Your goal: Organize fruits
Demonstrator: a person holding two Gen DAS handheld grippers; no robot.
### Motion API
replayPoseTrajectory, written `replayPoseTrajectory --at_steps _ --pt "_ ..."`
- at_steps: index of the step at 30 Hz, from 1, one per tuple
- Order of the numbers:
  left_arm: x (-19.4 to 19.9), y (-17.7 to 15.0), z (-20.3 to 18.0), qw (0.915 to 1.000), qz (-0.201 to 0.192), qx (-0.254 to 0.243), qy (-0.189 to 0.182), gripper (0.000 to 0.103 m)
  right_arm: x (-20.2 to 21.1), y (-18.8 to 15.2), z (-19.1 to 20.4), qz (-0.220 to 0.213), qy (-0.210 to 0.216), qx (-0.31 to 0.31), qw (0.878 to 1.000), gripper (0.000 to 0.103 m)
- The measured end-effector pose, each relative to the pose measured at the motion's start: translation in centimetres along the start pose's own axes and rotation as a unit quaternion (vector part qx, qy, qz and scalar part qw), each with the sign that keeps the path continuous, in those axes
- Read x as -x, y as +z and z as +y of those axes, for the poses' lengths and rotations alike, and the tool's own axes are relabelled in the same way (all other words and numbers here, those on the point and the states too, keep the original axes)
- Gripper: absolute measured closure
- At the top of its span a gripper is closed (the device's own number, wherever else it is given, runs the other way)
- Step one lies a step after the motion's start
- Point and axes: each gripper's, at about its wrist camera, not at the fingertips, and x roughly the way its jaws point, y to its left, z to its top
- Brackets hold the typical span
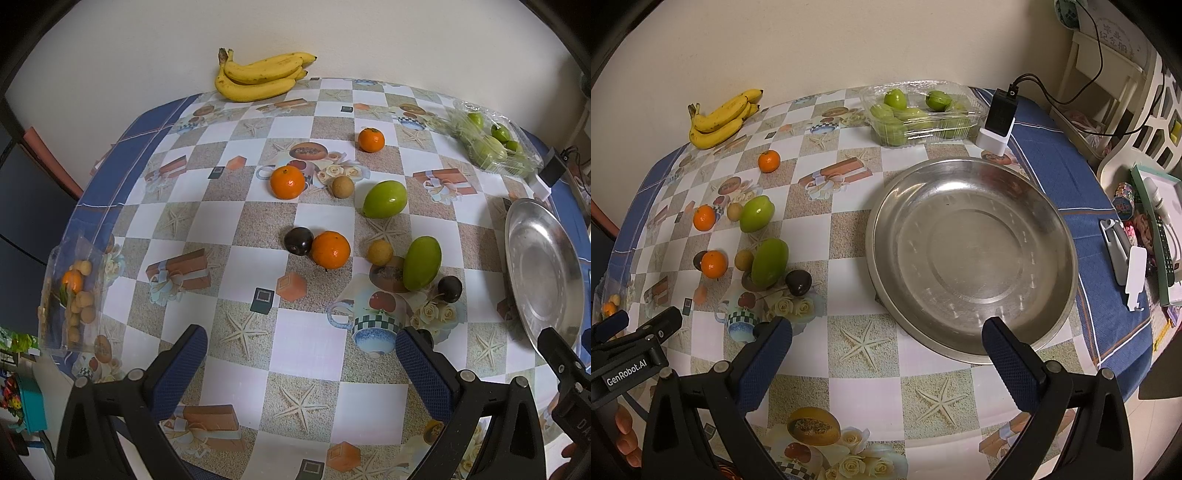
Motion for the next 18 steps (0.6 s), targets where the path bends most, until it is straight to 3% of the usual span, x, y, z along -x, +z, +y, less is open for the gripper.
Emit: replayPoseTrajectory --at_steps 18 --pt "0.00 0.00 0.12 1.0000 0.000 0.004 0.001 0.000 -0.04 -0.08 0.07 -0.001 -0.002 0.001 1.000 0.001"
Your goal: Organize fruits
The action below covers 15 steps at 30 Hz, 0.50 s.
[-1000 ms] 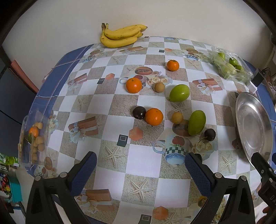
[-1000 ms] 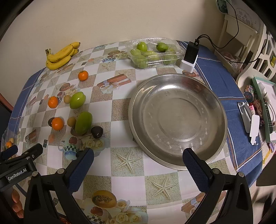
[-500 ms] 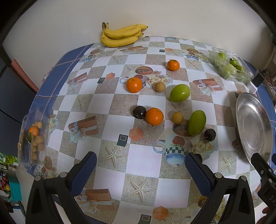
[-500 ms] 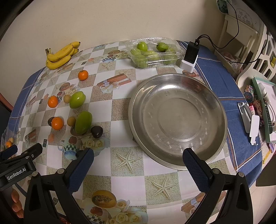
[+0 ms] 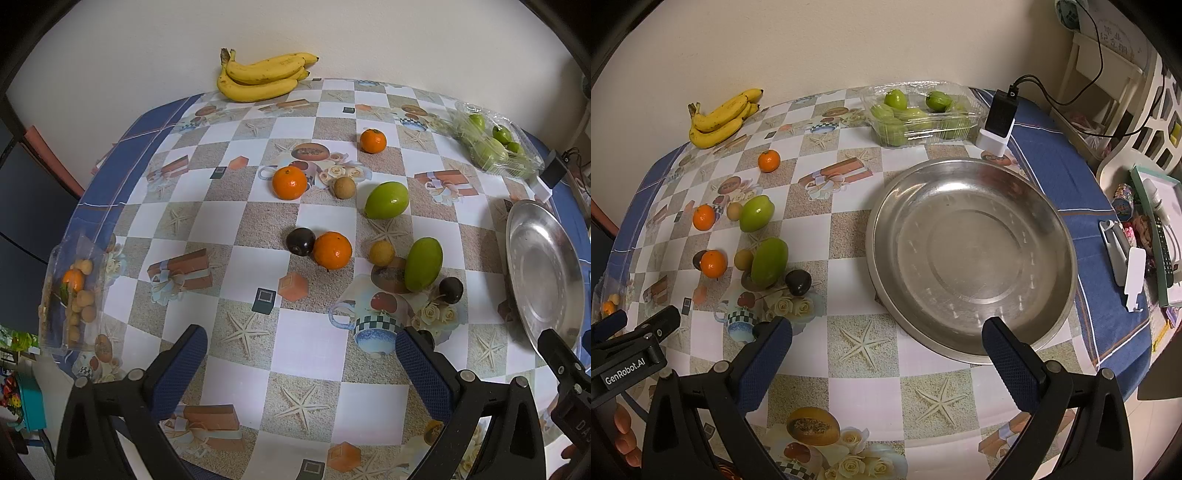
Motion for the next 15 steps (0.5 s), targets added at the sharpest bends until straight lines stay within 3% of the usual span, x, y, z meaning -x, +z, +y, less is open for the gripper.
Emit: replayPoseTrajectory --at_steps 15 --pt "-0.32 0.13 0.24 0.9998 0.011 0.006 -0.013 0.000 -0.03 -0.02 0.34 -0.002 0.011 0.006 1.000 0.001"
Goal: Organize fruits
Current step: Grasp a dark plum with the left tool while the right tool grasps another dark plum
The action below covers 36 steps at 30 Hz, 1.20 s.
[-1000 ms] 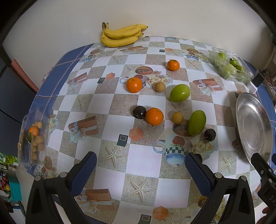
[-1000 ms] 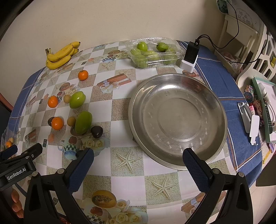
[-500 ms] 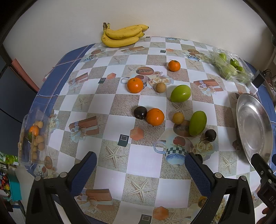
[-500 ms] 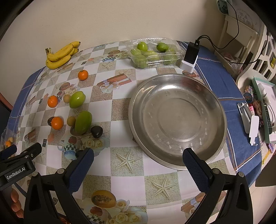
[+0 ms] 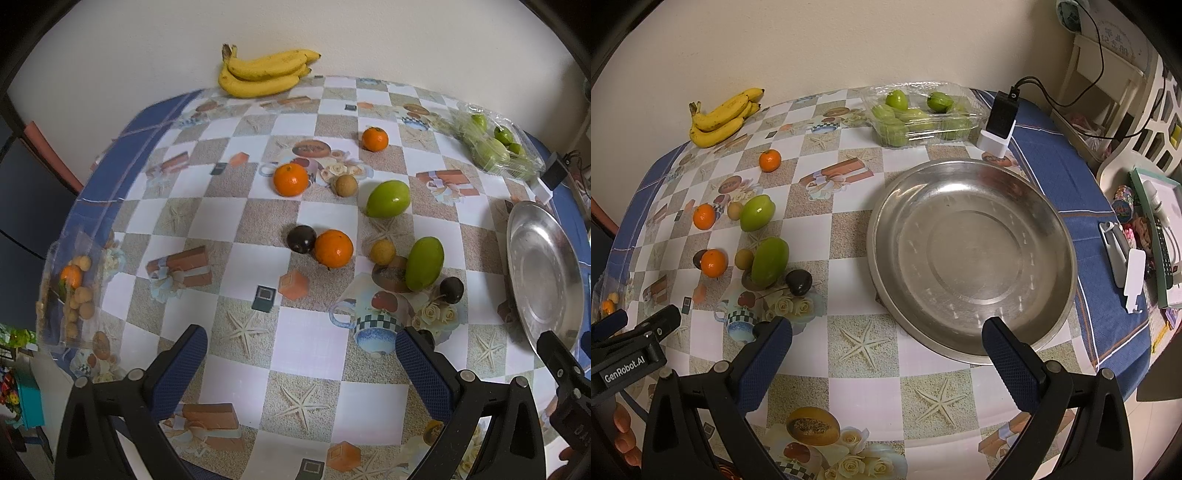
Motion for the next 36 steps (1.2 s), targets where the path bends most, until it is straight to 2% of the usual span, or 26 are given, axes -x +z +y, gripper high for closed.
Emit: replayPoseTrajectory --at_steps 2,6,12,15,20,22,26,31,33,36 --pt "-0.2 0.4 0.4 0.9997 0.003 0.010 -0.021 0.000 -0.1 0.3 0.6 -0.001 0.014 0.009 1.000 0.001" --pt "0.0 1.9 1.3 0.9988 -0.010 0.037 -0.029 0.000 -0.7 1.0 2.4 0.008 0.054 0.033 0.998 0.001" --pt "-1.0 3.8 1.8 0.9983 -0.010 0.036 -0.044 0.000 -2.1 2.4 4.3 0.022 0.073 0.044 0.996 0.001" --pt "-2.1 4.5 2.2 0.9964 0.013 0.034 -0.077 0.000 -3.1 3.1 5.0 0.032 0.072 0.053 0.996 0.007" --pt "-4.0 5.5 3.1 0.9973 0.035 0.032 -0.057 0.002 -4.9 3.7 5.6 0.055 0.087 0.052 0.993 0.021" --pt "-4.8 5.9 3.8 0.9965 0.043 0.041 -0.059 0.014 -5.6 3.7 5.7 0.064 0.084 0.054 0.993 0.029" --pt "-6.3 6.4 4.9 0.9937 0.059 0.064 -0.072 0.021 -6.8 3.9 5.8 0.081 0.092 0.049 0.991 0.034" --pt "-8.1 6.9 5.5 0.9901 0.077 0.088 -0.079 0.035 -8.3 3.8 6.0 0.104 0.086 0.051 0.989 0.042" --pt "-8.6 7.3 5.7 0.9881 0.083 0.098 -0.085 0.040 -8.9 3.8 6.1 0.112 0.088 0.050 0.989 0.049" --pt "-9.0 7.6 5.7 0.9874 0.086 0.100 -0.087 0.046 -9.3 3.7 6.2 0.118 0.083 0.052 0.988 0.049"
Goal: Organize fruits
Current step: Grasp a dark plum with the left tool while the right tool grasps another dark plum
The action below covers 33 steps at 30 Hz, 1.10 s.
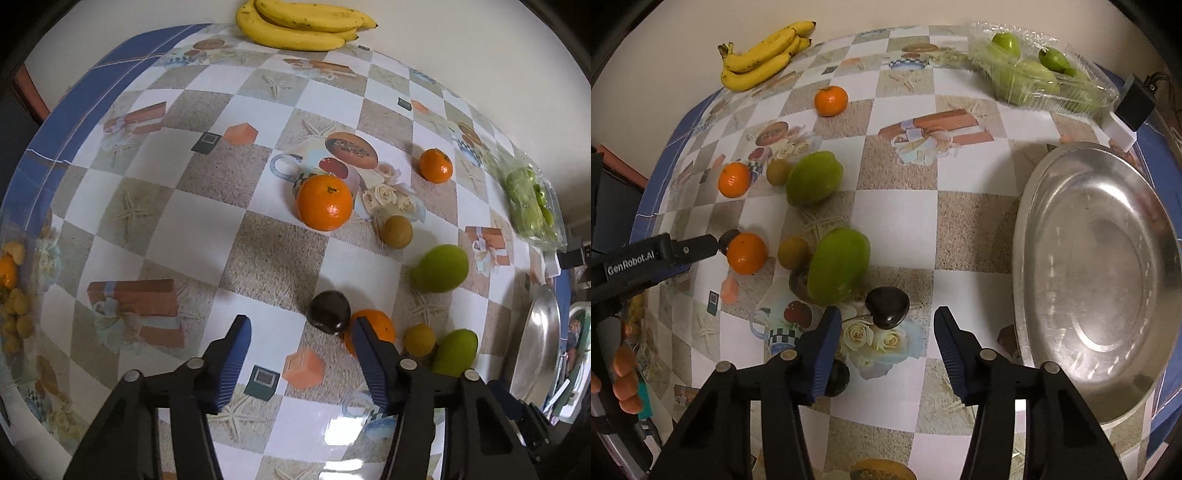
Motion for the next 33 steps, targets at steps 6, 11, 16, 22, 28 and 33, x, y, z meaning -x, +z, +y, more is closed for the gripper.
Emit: replayPoseTrajectory --at_steps 6,11,16,22,28,33 --pt "-0.8 0.8 0.2 0.9999 0.008 0.011 -0.005 0.054 -1.1 0.3 0.6 0.013 -0.004 0.006 1.000 0.054" --pt "-1.7 1.3 0.3 0.9991 0.012 0.030 -0.026 0.057 -1.4 0.5 0.9 0.019 -0.002 0.007 1.000 0.057" --pt "-1.9 1.5 0.0 0.9986 0.012 0.035 -0.037 0.060 -1.8 0.7 0.7 0.024 0.003 0.004 1.000 0.063" --pt "-2.4 1.6 -0.1 0.9967 0.014 0.051 -0.061 0.065 -1.9 0.7 0.7 0.027 0.009 0.003 1.000 0.069" --pt "-2.8 1.6 -0.1 0.9950 0.015 0.063 -0.075 0.066 -2.0 0.8 0.7 0.027 0.014 0.001 1.000 0.077" --pt "-2.7 1.6 0.3 0.9937 0.017 0.070 -0.086 0.068 -1.9 0.8 0.8 0.026 0.018 0.003 0.999 0.077"
